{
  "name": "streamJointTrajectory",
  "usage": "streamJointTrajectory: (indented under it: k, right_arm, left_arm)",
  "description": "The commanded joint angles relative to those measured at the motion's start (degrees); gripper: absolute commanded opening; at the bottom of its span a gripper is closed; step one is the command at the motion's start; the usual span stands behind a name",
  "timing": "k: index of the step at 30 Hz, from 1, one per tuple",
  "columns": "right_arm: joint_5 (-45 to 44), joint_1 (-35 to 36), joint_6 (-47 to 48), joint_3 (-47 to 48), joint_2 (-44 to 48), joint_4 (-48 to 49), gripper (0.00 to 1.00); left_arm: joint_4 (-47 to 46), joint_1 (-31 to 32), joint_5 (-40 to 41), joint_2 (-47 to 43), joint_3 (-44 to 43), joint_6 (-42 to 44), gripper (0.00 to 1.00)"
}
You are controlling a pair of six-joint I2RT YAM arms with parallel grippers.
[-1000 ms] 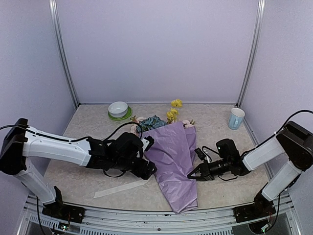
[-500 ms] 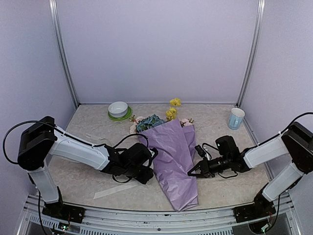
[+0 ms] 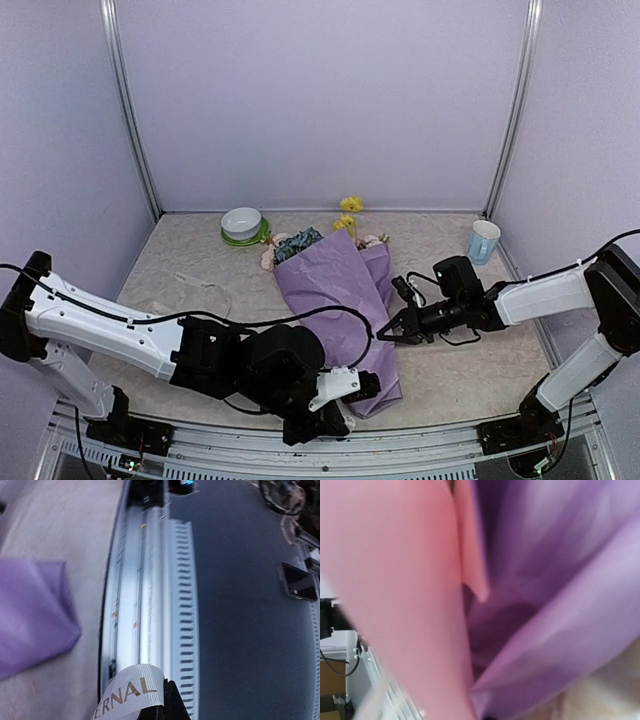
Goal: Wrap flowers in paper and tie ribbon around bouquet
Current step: Move the ribbon to the center of the board.
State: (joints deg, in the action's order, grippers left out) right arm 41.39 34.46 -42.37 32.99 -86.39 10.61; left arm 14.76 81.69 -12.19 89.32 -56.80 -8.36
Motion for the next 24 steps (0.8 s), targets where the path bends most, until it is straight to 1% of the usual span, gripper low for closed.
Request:
streamJointTrajectory:
  k: [1, 4, 7, 9, 10, 13, 16, 18, 21, 24]
  right_arm:
    - [0.39, 0.37, 2.55, 6.17, -1.1, -4.39, 0.0]
    - [0.43, 0.28, 3.4, 8.93, -2.51, -6.06, 0.0]
    - [0.79, 0.09, 4.18, 11.64, -3.55, -7.48, 0.0]
    - [0.96, 0.0, 4.5, 13.28, -3.9, -8.33, 0.0]
    - [1.01, 0.0, 4.57, 14.07, -3.95, -8.54, 0.0]
    - [0.9, 0.0, 4.78, 15.78, -3.88, -9.5, 0.0]
    - [0.76, 0.0, 5.54, 17.2, -3.76, -10.91, 0.0]
    - [0.76, -0.09, 6.33, 18.06, -3.82, -11.85, 0.0]
    - [0.55, -0.26, 6.98, 18.87, -3.77, -12.79, 0.0]
    - [0.86, -0.43, 7.55, 20.09, -3.99, -13.79, 0.0]
  left_arm:
    - [6.19, 3.03, -8.48, 6.2, -11.05, 10.91, 0.01]
    - [12.79, 3.13, -8.59, 17.07, -23.72, 18.44, 0.01]
    - [17.86, 3.05, -8.59, 27.07, -39.0, 24.33, 0.01]
    - [18.58, 2.96, -7.16, 31.37, -45.44, 26.89, 0.01]
    - [18.05, 2.76, -4.5, 32.81, -47.27, 27.64, 0.01]
    - [12.47, 1.18, 2.38, 32.81, -47.08, 27.51, 0.01]
    - [4.37, -1.13, 6.53, 30.8, -42.91, 25.33, 0.01]
    - [-3.49, -1.84, 11.28, 28.74, -38.97, 24.41, 0.0]
    - [-12.61, -1.92, 17.14, 25.96, -34.94, 25.21, 0.0]
    - [-16.89, -1.65, 20.65, 25.48, -35.95, 27.17, 0.0]
